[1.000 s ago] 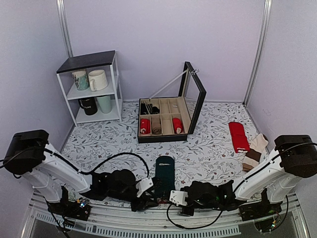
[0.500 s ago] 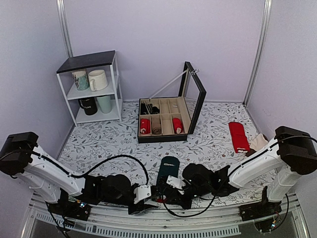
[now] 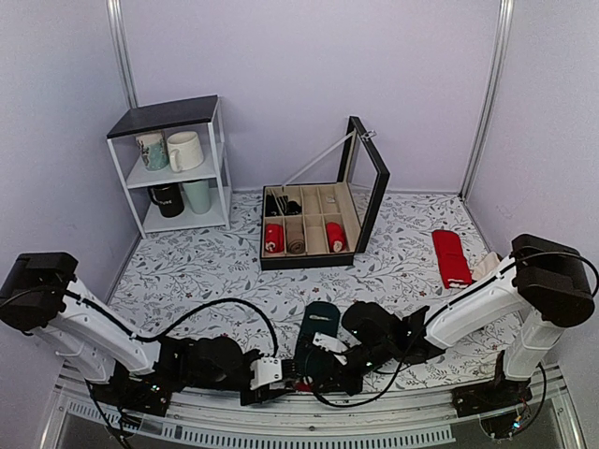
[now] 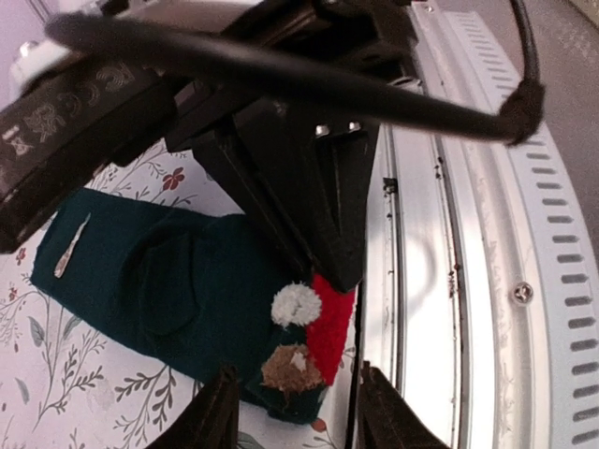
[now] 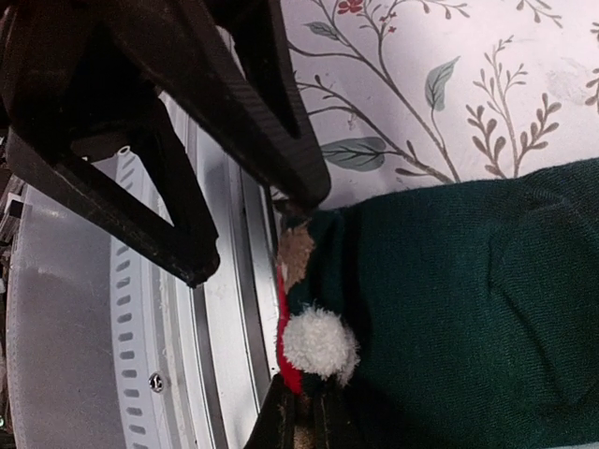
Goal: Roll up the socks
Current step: Roll the sock at the center of the board.
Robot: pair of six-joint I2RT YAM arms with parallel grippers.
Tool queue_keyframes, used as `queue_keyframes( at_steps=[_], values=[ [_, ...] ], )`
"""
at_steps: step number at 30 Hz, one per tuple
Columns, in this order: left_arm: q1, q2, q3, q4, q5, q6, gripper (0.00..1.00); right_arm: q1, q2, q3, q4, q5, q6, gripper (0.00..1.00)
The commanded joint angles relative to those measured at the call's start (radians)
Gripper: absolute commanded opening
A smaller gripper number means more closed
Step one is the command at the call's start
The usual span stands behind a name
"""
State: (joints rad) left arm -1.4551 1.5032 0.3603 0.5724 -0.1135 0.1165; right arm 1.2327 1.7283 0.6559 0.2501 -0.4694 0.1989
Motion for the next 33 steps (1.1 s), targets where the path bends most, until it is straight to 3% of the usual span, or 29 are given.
queue_keyframes(
  at_steps=[1, 7, 14, 19, 21, 24, 27, 33],
  values=[
    [-0.014, 0.025, 0.003, 0.049, 0.016, 0.051, 0.43, -0.008, 0.068, -0.024, -0.175, -0.052, 0.012, 0.0],
    [-0.016, 0.129, 0.05, 0.014, 0.024, 0.038, 0.42, -0.011, 0.079, -0.014, -0.196, -0.064, 0.008, 0.0],
    [-0.015, 0.148, 0.062, 0.016, 0.004, 0.029, 0.4, -0.013, 0.077, -0.018, -0.192, -0.071, 0.002, 0.0],
    [-0.016, 0.158, 0.069, -0.001, 0.02, 0.021, 0.12, -0.013, 0.073, -0.024, -0.181, -0.079, 0.001, 0.0],
    [-0.016, 0.156, 0.067, -0.003, 0.043, 0.01, 0.07, -0.015, 0.072, -0.025, -0.177, -0.082, 0.002, 0.0],
    [-0.015, 0.143, 0.064, -0.014, 0.076, -0.018, 0.0, -0.02, 0.067, -0.023, -0.165, -0.077, 0.005, 0.06],
    [-0.01, 0.123, 0.055, -0.028, 0.094, -0.062, 0.0, -0.025, 0.039, -0.036, -0.125, -0.056, 0.016, 0.21],
    [0.036, 0.072, 0.006, -0.012, 0.141, -0.198, 0.0, -0.028, -0.186, -0.157, 0.131, 0.12, 0.019, 0.39]
  ],
)
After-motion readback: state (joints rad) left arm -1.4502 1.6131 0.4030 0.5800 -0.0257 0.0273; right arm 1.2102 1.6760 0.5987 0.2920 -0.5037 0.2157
